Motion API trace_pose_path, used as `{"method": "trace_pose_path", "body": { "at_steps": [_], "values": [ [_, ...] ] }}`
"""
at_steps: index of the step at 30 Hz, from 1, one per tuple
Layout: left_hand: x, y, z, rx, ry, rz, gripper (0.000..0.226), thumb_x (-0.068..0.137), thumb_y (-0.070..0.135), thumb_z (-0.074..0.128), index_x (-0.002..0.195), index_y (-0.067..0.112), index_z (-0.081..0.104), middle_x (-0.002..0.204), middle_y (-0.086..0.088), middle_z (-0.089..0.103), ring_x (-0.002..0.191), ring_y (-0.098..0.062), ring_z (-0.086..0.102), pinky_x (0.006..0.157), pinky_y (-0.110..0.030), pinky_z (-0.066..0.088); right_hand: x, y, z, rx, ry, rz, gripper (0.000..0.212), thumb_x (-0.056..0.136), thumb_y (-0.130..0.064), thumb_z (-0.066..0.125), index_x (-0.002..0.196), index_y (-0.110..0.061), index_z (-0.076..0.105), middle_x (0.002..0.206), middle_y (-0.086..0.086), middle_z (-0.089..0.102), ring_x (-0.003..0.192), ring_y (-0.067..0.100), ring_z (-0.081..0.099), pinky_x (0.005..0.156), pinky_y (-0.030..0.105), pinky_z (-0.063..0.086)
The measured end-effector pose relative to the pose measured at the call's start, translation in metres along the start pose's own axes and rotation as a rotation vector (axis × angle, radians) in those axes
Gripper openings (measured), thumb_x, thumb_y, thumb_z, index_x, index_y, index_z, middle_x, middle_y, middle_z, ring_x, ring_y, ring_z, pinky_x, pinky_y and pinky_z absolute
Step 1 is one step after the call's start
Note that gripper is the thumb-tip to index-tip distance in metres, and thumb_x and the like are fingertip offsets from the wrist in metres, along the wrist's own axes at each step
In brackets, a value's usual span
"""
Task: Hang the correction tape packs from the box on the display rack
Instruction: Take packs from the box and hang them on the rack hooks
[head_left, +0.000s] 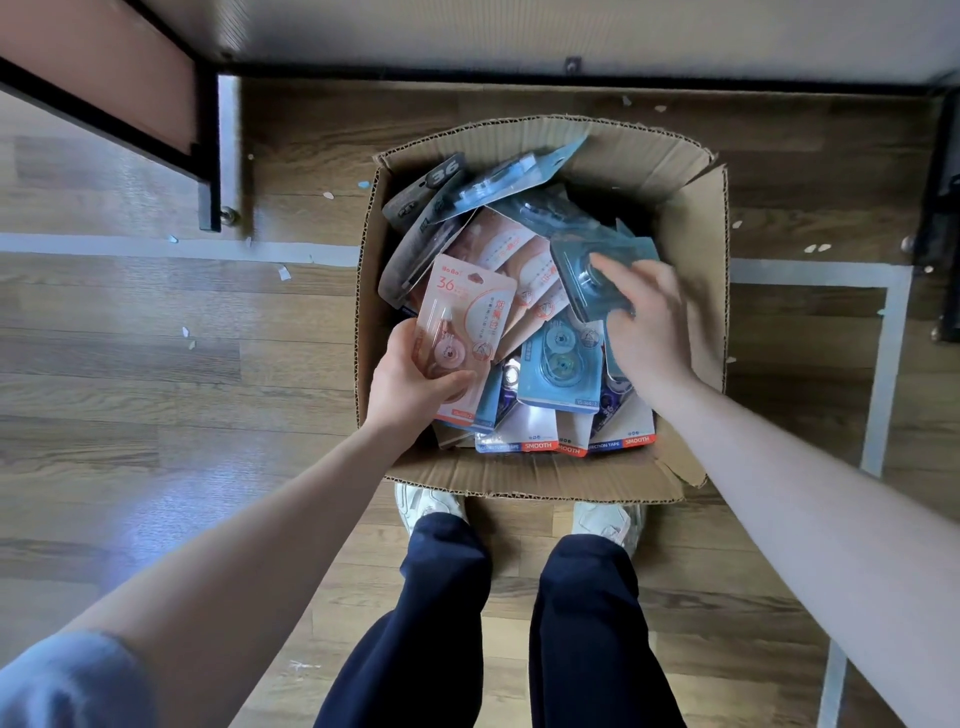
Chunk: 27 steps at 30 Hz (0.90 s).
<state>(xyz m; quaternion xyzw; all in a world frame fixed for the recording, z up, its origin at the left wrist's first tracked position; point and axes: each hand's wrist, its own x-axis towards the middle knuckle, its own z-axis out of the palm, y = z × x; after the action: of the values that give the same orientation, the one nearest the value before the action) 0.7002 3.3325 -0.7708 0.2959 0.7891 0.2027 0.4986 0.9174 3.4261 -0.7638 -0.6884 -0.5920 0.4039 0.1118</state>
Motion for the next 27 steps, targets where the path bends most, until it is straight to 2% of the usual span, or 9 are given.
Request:
{"method": "trace_pose_path", "body": {
  "at_steps": [3, 6, 8, 11, 15, 17, 22, 24, 27],
  "values": [
    [0.002, -0.001, 0.001, 0.001, -0.003, 0.006, 0.064, 0.067, 0.016, 0.085, 0.118, 0.025, 0.047, 0.102, 0.012, 0.063, 0.098, -0.009, 0.063, 0.088, -0.036, 0.054, 0.011, -0.015, 0.008, 0.239, 0.134, 0.224, 0.032, 0.087, -0.019, 0.051, 0.11, -0.026, 0.071, 0.109, 0.0, 0.053, 0.101, 0.009, 0.05, 0.095, 0.021, 0.038],
    [0.001, 0.0, 0.002, -0.01, 0.014, 0.004, 0.063, 0.066, 0.016, 0.085, 0.115, 0.027, 0.047, 0.099, 0.015, 0.062, 0.097, -0.01, 0.062, 0.088, -0.034, 0.053, 0.022, -0.021, 0.017, 0.282, 0.207, 0.394, 0.042, 0.07, -0.057, 0.051, 0.097, -0.033, 0.072, 0.105, 0.003, 0.064, 0.095, 0.011, 0.054, 0.089, 0.036, 0.048],
    [0.0, 0.001, 0.002, -0.016, 0.014, 0.004, 0.063, 0.067, 0.015, 0.084, 0.116, 0.027, 0.047, 0.099, 0.016, 0.061, 0.097, -0.009, 0.062, 0.087, -0.032, 0.053, 0.023, -0.023, 0.02, 0.301, 0.243, 0.463, 0.042, 0.067, -0.059, 0.055, 0.096, -0.033, 0.07, 0.106, 0.002, 0.064, 0.1, 0.02, 0.058, 0.088, 0.041, 0.05],
    [-0.002, 0.003, 0.0, -0.013, 0.008, 0.004, 0.062, 0.069, 0.014, 0.083, 0.116, 0.027, 0.046, 0.097, 0.02, 0.059, 0.095, -0.007, 0.061, 0.083, -0.026, 0.052, 0.023, -0.028, 0.021, 0.357, 0.311, 0.531, 0.037, 0.07, -0.051, 0.071, 0.099, -0.028, 0.07, 0.114, 0.004, 0.058, 0.103, 0.023, 0.057, 0.086, 0.034, 0.05],
    [-0.002, 0.005, -0.003, 0.007, 0.016, 0.008, 0.06, 0.069, 0.014, 0.082, 0.118, 0.024, 0.048, 0.096, 0.017, 0.06, 0.092, -0.008, 0.06, 0.08, -0.023, 0.048, 0.019, -0.021, 0.02, 0.364, 0.336, 0.693, 0.085, 0.064, -0.047, 0.082, 0.134, -0.017, 0.044, 0.139, 0.011, 0.036, 0.122, 0.027, 0.045, 0.098, 0.035, 0.044],
    [-0.002, 0.005, -0.003, 0.019, 0.018, 0.01, 0.059, 0.069, 0.015, 0.082, 0.116, 0.024, 0.048, 0.096, 0.017, 0.06, 0.092, -0.008, 0.06, 0.08, -0.023, 0.047, 0.022, -0.021, 0.019, 0.364, 0.297, 0.767, 0.101, 0.062, -0.047, 0.083, 0.142, -0.014, 0.031, 0.147, 0.011, 0.027, 0.127, 0.027, 0.04, 0.102, 0.036, 0.04],
    [-0.003, 0.005, -0.003, 0.0, 0.013, 0.009, 0.059, 0.07, 0.014, 0.082, 0.114, 0.028, 0.045, 0.094, 0.023, 0.057, 0.095, -0.008, 0.06, 0.085, -0.027, 0.05, 0.041, -0.015, 0.019, 0.504, 0.194, 0.921, 0.093, 0.061, -0.045, 0.085, 0.131, -0.009, 0.037, 0.137, 0.006, 0.044, 0.1, 0.017, 0.047, 0.077, 0.025, 0.035],
    [-0.003, 0.004, -0.002, -0.008, 0.009, 0.007, 0.059, 0.069, 0.014, 0.082, 0.112, 0.029, 0.045, 0.096, 0.021, 0.058, 0.096, -0.009, 0.06, 0.088, -0.032, 0.052, 0.048, -0.014, 0.021, 0.553, 0.168, 0.954, 0.097, 0.061, -0.046, 0.084, 0.135, -0.01, 0.034, 0.134, 0.006, 0.044, 0.098, 0.017, 0.042, 0.08, 0.026, 0.033],
    [-0.003, 0.004, -0.002, -0.013, 0.005, 0.007, 0.057, 0.069, 0.013, 0.082, 0.11, 0.028, 0.045, 0.096, 0.02, 0.059, 0.093, -0.006, 0.061, 0.085, -0.03, 0.053, 0.063, 0.003, 0.032, 0.691, 0.112, 0.963, 0.114, 0.035, -0.052, 0.085, 0.133, -0.013, 0.042, 0.13, 0.008, 0.053, 0.106, 0.023, 0.056, 0.091, 0.035, 0.046]
  ]
}}
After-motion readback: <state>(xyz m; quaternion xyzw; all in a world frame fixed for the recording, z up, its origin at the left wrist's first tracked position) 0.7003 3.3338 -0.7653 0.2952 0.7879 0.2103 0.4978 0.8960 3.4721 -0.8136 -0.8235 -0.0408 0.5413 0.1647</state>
